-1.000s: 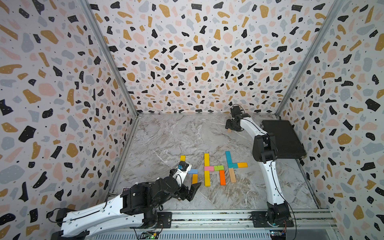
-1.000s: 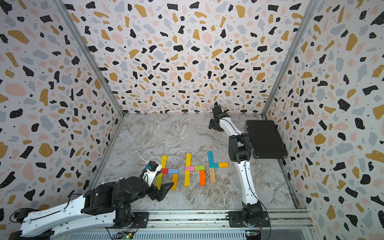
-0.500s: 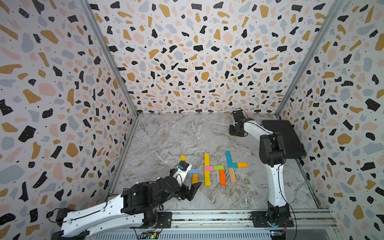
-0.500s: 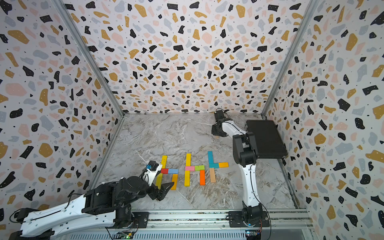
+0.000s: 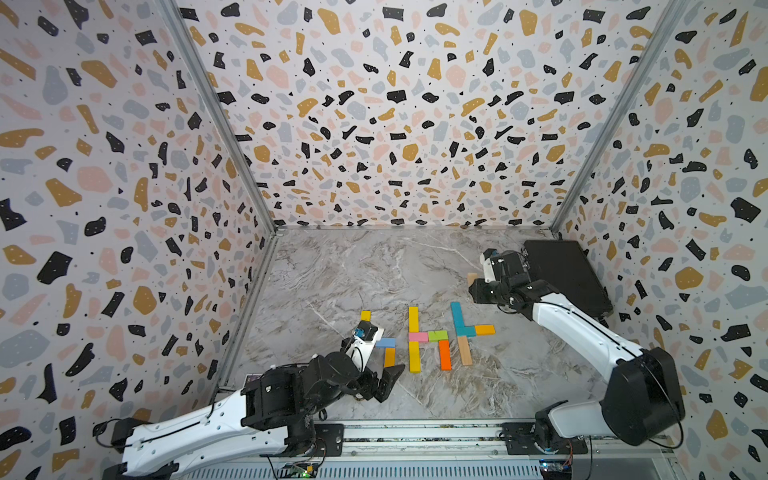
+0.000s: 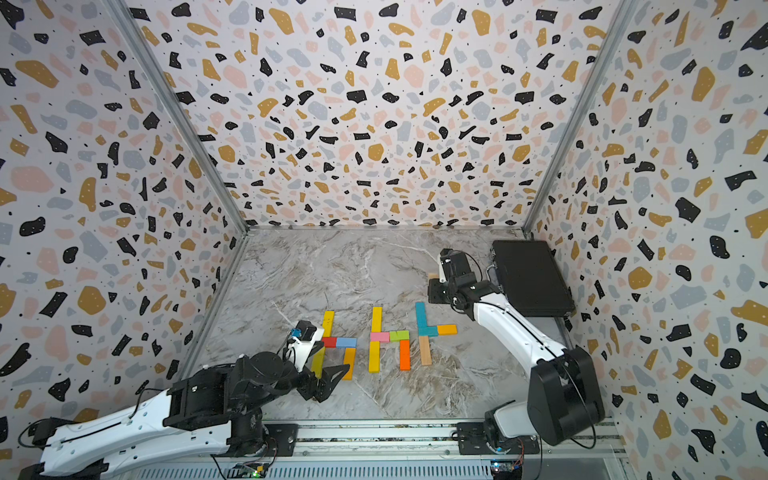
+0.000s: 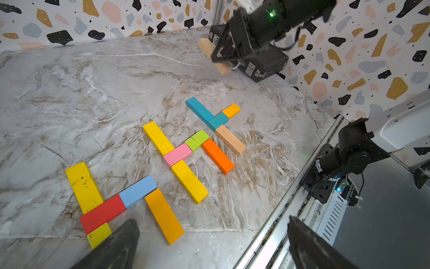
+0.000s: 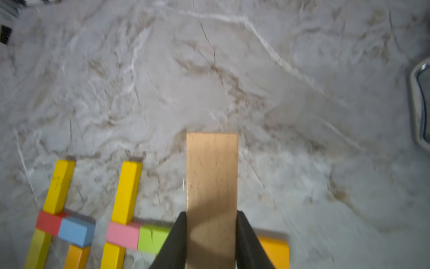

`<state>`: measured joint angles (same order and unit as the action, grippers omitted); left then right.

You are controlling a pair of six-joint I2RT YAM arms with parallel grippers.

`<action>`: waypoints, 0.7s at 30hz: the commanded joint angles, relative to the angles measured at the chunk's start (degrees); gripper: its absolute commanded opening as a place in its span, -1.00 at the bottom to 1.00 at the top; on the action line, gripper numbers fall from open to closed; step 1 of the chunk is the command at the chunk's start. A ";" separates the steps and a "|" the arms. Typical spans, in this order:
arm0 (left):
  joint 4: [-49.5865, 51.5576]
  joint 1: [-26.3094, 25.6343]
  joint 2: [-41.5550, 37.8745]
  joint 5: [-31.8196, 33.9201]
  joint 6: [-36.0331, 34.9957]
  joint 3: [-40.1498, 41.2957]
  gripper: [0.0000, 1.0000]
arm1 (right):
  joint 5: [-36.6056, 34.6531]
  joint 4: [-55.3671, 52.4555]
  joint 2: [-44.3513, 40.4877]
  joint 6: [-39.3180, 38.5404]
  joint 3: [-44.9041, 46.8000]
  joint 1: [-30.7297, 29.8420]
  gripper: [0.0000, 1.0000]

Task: Assemble the letter h with building blocks
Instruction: Assemble the building block at the center of the board.

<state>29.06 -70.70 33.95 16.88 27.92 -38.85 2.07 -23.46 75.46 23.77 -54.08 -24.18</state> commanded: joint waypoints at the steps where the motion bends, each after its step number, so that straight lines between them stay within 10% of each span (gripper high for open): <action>1: -3.45 0.26 0.28 -1.41 0.72 0.91 0.98 | -1.57 -8.48 -6.87 3.12 6.17 -2.03 -0.62; 11: -4.61 0.38 0.82 -2.11 0.57 1.23 0.98 | -2.27 -19.48 -21.26 8.02 18.47 -5.64 -0.63; 21: -4.55 0.32 3.09 -2.03 0.57 -0.23 0.98 | -5.05 -17.03 -13.13 9.01 19.31 -6.84 -0.63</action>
<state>26.76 -70.65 36.75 15.25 28.12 -38.13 -0.47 -40.27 61.01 32.03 -34.74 -30.79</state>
